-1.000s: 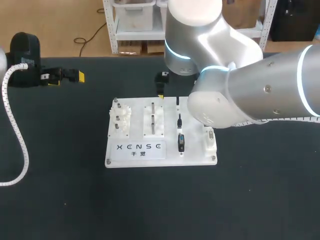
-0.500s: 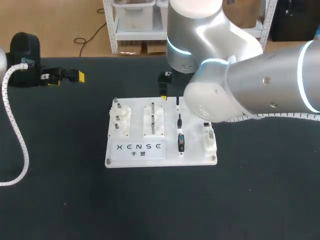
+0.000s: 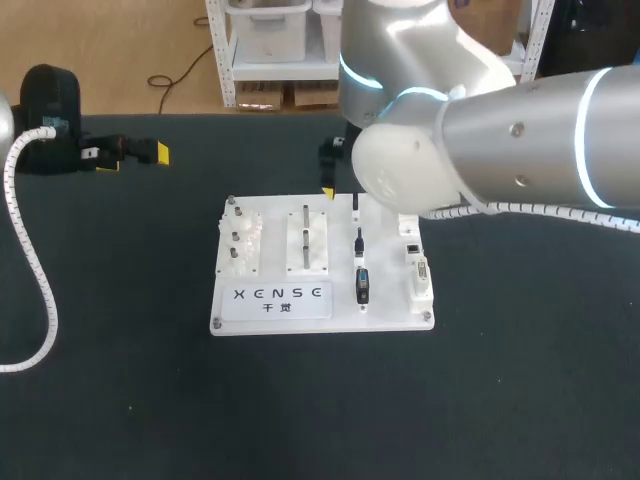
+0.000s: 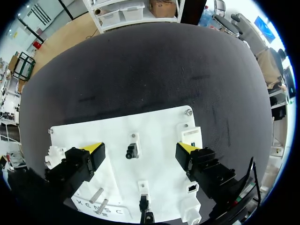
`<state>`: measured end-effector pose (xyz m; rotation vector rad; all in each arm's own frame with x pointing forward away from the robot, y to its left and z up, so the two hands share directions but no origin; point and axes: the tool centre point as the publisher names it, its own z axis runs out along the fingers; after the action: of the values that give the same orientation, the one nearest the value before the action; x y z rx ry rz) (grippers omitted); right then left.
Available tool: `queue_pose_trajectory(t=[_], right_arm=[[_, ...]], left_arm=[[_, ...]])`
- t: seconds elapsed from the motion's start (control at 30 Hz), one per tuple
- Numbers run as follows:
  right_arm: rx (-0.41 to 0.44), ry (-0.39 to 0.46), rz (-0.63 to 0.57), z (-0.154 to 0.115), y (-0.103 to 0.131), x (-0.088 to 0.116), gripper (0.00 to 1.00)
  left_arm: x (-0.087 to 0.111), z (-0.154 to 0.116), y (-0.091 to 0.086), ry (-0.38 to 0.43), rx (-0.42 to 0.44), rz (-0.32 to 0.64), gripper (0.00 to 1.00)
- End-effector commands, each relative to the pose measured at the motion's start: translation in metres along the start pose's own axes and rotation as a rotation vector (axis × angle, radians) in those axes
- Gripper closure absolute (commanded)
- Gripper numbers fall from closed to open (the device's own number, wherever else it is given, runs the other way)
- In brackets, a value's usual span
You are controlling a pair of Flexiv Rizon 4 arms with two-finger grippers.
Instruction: Insert the USB connector, Ethernet cable, and multi-pin plug into their matching sockets one by one.
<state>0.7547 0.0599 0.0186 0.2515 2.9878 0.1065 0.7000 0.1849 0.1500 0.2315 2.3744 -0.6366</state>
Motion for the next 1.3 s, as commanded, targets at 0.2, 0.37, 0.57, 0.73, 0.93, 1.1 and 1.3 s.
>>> queue_pose_trajectory(t=[0.2,0.37,0.57,0.73,0.93,1.1,1.3], right_arm=[[0.063,0.009,-0.046,-0.003,0.003,0.000,0.00],[0.085,0.008,-0.047,-0.005,0.000,0.006,0.00],[0.101,0.013,-0.040,-0.002,-0.004,0.011,0.00],[0.105,0.017,-0.034,0.000,-0.004,0.009,0.07],[0.114,0.007,-0.042,0.001,0.000,0.006,0.57],[0.116,0.005,-0.043,0.002,0.003,0.003,0.61],[0.121,0.006,-0.049,0.003,0.004,0.004,0.67]], left_arm=[[0.000,0.000,0.000,0.000,0.000,0.000,0.00],[0.000,0.000,0.000,0.000,0.000,0.000,0.00],[0.000,0.000,0.000,0.000,0.000,0.000,0.00],[0.000,0.000,0.000,0.000,0.000,0.000,0.00],[0.000,0.000,0.000,0.000,0.000,0.000,0.00],[0.000,0.000,0.000,0.000,0.000,0.000,0.00],[0.000,0.000,0.000,0.000,0.000,0.000,0.00]])
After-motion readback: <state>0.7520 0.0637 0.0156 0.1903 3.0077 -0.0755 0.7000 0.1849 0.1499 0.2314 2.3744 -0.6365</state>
